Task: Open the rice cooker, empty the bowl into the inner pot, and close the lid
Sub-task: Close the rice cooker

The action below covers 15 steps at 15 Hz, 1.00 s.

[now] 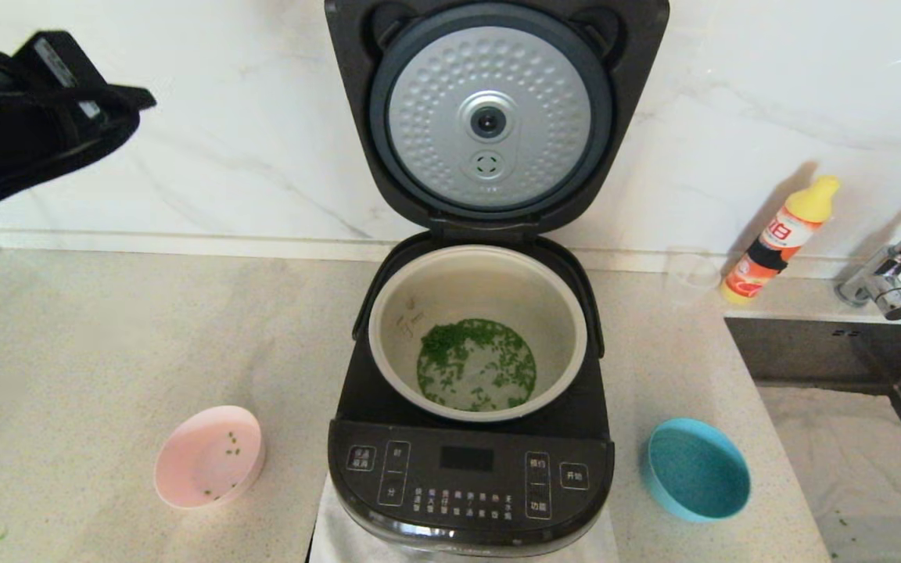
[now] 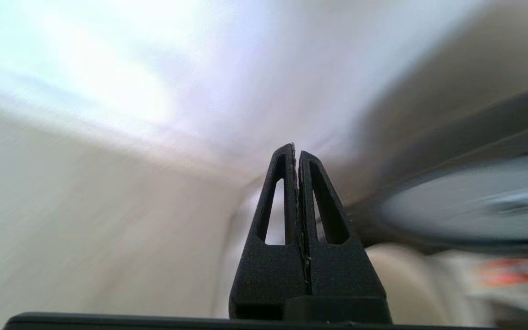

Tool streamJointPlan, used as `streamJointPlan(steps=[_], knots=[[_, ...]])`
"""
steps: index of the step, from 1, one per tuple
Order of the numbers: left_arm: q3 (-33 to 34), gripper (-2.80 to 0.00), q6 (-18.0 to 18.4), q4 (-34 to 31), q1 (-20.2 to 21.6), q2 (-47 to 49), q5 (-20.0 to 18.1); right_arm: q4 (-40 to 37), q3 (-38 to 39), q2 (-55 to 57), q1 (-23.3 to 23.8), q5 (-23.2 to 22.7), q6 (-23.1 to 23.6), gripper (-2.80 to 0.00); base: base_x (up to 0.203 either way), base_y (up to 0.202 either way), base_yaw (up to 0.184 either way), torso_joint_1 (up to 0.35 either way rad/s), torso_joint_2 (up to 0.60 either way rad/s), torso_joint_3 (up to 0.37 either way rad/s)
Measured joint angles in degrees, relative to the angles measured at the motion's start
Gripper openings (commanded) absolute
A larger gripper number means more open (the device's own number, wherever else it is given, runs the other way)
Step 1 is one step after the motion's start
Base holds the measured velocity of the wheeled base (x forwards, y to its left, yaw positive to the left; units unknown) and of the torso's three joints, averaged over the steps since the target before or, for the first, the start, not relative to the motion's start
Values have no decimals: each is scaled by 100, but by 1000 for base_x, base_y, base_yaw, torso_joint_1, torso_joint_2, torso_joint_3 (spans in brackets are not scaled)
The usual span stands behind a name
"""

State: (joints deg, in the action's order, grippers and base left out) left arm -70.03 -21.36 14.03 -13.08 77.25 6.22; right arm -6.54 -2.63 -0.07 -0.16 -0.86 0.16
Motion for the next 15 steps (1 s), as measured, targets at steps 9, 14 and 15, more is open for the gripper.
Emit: streamJointPlan(steps=[9,14,15], knots=[[-1583,-280,-1137,289,-3,959,-1773,0,0,0,0,-2,0,-280,0,0,0,0,0,0],[-1536,-280,-2355,1796,411,1670,-3043,0,0,0,0,0,0,-280,0,0,0,0,0,0],[-1528,-280,-2434,2047,491,1816,-3221,0,0,0,0,0,-2,-280,0,0,0,0,0,0]])
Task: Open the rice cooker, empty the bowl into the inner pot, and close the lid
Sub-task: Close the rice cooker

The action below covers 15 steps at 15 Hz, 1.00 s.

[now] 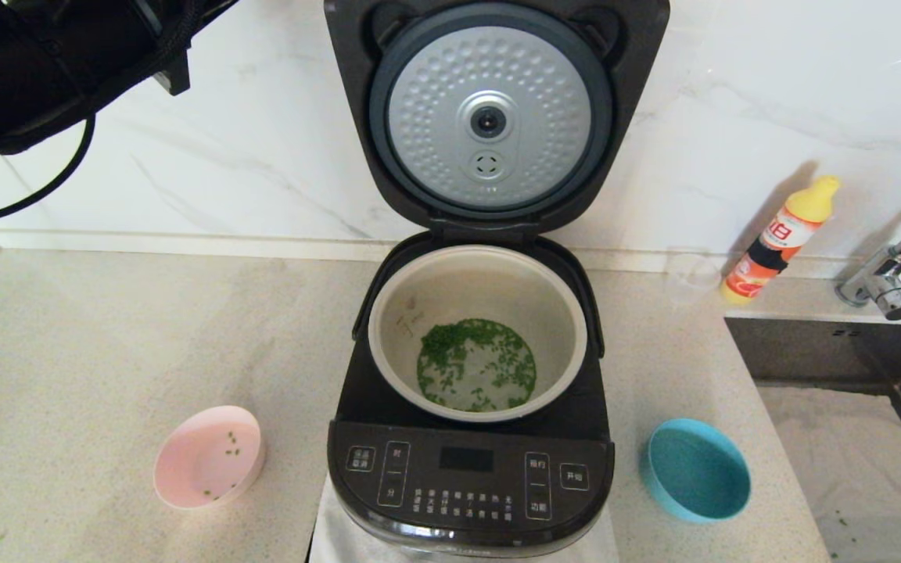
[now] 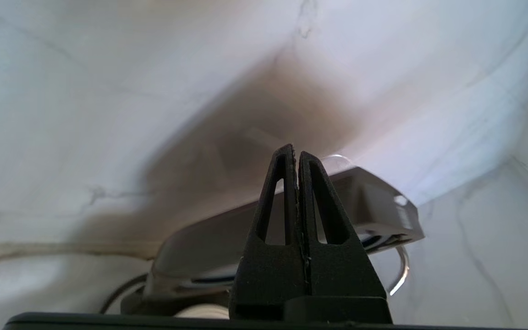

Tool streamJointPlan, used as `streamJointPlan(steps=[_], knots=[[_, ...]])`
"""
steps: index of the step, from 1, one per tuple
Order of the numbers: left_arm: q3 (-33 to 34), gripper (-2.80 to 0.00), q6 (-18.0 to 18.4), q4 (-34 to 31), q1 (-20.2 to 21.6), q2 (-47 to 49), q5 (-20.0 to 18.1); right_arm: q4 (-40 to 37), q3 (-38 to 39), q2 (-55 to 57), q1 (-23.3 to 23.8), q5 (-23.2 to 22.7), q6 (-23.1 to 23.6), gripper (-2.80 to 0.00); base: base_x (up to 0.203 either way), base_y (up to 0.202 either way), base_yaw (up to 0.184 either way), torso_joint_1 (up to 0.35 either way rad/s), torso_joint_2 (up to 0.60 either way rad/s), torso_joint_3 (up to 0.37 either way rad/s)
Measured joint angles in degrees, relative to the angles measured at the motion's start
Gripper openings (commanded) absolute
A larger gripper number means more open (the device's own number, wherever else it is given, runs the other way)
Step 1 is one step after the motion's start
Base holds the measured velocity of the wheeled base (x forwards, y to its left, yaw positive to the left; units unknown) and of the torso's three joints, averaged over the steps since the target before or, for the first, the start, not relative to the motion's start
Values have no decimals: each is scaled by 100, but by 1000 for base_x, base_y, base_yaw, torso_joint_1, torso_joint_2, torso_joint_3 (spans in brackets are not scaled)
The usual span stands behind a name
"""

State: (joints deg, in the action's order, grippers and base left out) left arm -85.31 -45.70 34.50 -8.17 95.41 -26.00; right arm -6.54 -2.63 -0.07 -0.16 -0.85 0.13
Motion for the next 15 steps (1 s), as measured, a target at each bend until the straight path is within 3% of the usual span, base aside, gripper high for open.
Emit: streamJointPlan(steps=[4,6,9,15], knots=[[20,-280,-908,867,262,463,-720,-1,0,0,0,0,2,-280,0,0,0,0,0,0],[-9,-280,-1226,1258,322,695,-904,-1,-1,0,0,0,2,-280,0,0,0,0,0,0],[-88,-280,-1295,1374,333,1002,-1162,1,0,0,0,-2,2,-280,0,0,0,0,0,0],[-455,-280,-1295,1387,204,1417,-1226,-2,0,0,0,0,2,-280,0,0,0,0,0,0]])
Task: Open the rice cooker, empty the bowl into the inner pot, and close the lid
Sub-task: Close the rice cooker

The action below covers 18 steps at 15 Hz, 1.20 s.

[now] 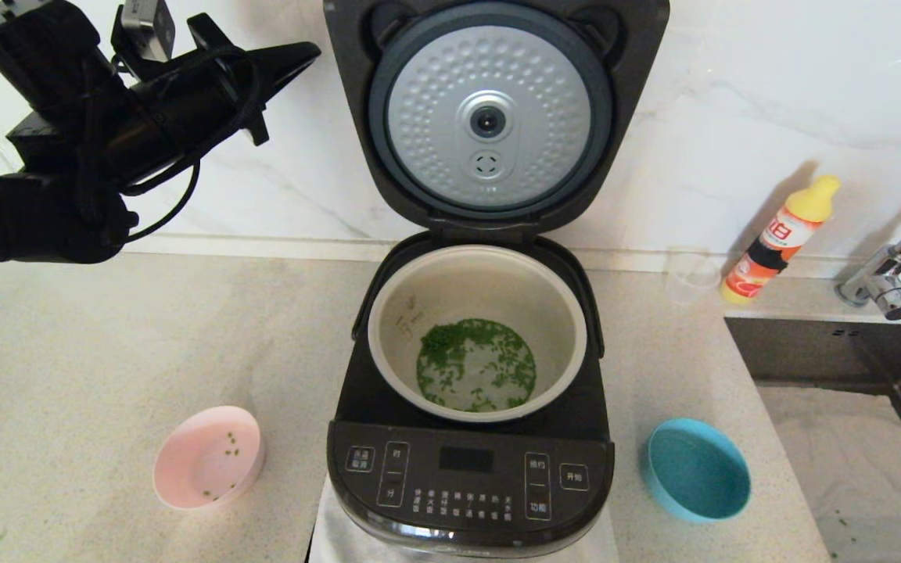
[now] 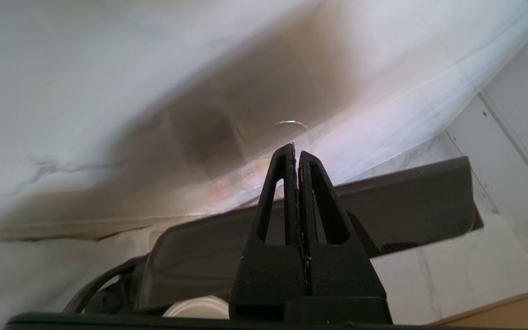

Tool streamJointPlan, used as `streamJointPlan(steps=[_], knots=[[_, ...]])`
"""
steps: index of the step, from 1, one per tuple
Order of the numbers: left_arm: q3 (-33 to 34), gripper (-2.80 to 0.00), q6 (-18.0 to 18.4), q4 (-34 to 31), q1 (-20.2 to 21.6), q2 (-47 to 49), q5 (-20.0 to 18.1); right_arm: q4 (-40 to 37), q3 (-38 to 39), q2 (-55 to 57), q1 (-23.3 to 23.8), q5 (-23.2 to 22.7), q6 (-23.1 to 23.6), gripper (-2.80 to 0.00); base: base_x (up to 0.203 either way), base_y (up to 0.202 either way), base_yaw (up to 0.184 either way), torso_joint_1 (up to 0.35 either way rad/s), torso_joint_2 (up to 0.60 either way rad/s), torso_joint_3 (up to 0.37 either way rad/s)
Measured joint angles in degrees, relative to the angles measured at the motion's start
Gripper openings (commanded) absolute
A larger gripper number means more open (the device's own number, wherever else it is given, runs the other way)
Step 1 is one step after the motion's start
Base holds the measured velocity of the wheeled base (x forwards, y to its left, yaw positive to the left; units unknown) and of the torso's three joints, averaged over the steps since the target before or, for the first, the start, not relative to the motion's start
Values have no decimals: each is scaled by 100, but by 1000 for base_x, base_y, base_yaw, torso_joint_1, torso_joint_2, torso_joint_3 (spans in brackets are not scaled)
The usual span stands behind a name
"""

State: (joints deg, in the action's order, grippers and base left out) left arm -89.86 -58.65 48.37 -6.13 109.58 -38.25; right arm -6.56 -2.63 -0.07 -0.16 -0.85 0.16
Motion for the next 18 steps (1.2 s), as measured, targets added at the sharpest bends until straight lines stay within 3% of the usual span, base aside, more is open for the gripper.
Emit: streamJointPlan(steps=[18], knots=[[-673,-280,7,-4,-454,283,-151,0,0,0,0,0,0,-280,0,0,0,0,0,0]])
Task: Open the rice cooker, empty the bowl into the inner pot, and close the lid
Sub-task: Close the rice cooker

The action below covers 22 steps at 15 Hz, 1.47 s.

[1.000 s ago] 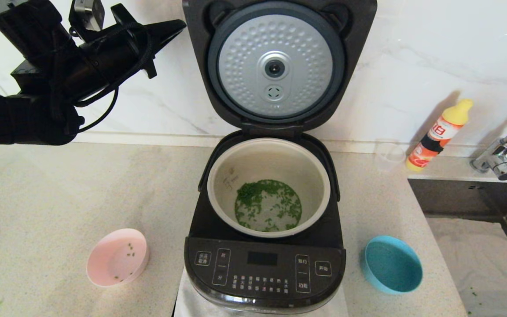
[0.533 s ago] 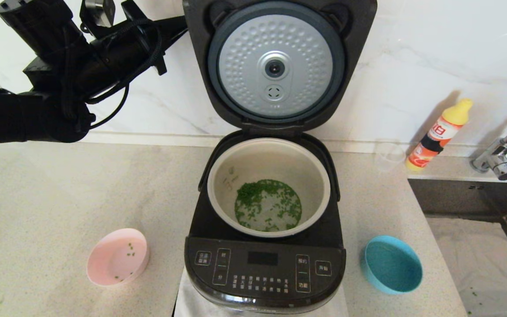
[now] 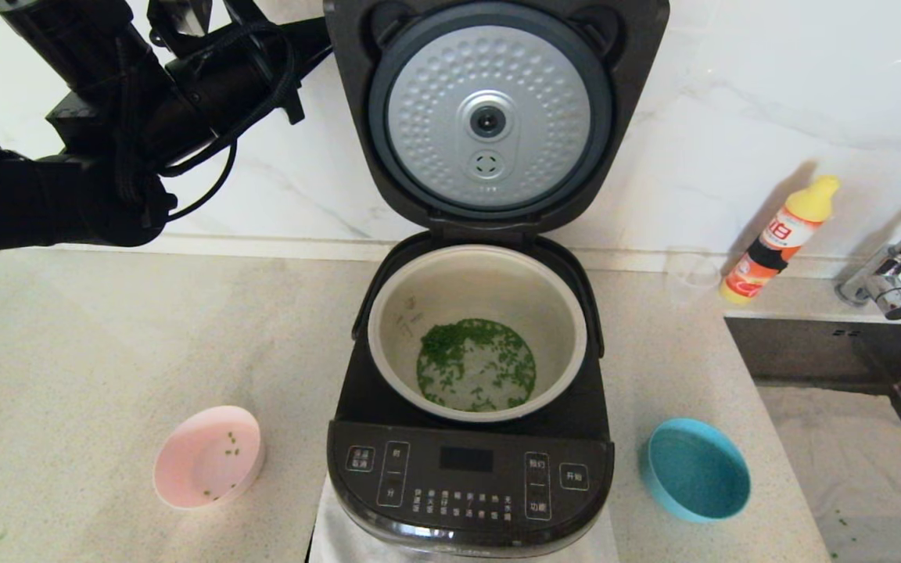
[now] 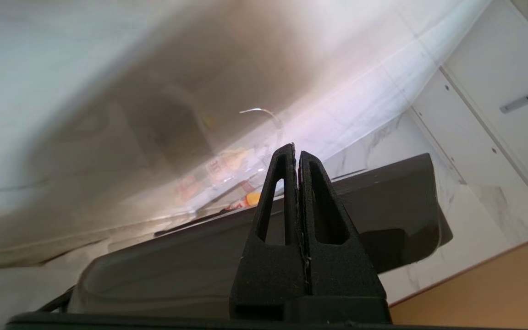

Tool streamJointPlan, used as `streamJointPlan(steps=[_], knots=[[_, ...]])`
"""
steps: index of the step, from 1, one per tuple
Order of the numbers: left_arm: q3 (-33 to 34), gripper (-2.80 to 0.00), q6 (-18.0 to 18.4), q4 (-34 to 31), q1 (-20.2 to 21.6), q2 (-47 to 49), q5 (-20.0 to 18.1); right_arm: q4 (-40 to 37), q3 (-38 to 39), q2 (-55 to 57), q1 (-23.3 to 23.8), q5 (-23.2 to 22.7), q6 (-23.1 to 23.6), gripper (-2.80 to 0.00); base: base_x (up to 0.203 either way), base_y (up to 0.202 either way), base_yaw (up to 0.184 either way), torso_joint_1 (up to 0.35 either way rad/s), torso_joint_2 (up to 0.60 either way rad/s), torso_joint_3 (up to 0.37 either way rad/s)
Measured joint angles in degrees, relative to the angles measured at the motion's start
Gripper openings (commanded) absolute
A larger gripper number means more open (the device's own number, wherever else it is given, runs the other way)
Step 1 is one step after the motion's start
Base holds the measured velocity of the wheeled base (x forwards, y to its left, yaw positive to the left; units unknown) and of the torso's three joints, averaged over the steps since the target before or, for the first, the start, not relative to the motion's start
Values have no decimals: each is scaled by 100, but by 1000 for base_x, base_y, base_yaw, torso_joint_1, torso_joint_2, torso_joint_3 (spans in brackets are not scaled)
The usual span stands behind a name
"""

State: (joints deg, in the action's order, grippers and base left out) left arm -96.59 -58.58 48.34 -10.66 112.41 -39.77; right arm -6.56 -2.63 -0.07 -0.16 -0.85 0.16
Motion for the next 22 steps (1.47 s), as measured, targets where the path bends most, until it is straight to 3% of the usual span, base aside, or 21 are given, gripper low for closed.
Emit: streamJointPlan(steps=[7,11,16,22], knots=[[72,-280,1,37,-66,-9,-431,1,-1,0,0,0,-2,-280,0,0,0,0,0,0],[276,-280,27,51,-66,-107,-466,0,0,0,0,0,-2,-280,0,0,0,0,0,0],[1088,-280,48,459,-64,-401,-650,0,0,0,0,0,0,-280,0,0,0,0,0,0],[1849,-280,110,483,-66,-886,-925,0,0,0,0,0,0,-280,0,0,0,0,0,0]])
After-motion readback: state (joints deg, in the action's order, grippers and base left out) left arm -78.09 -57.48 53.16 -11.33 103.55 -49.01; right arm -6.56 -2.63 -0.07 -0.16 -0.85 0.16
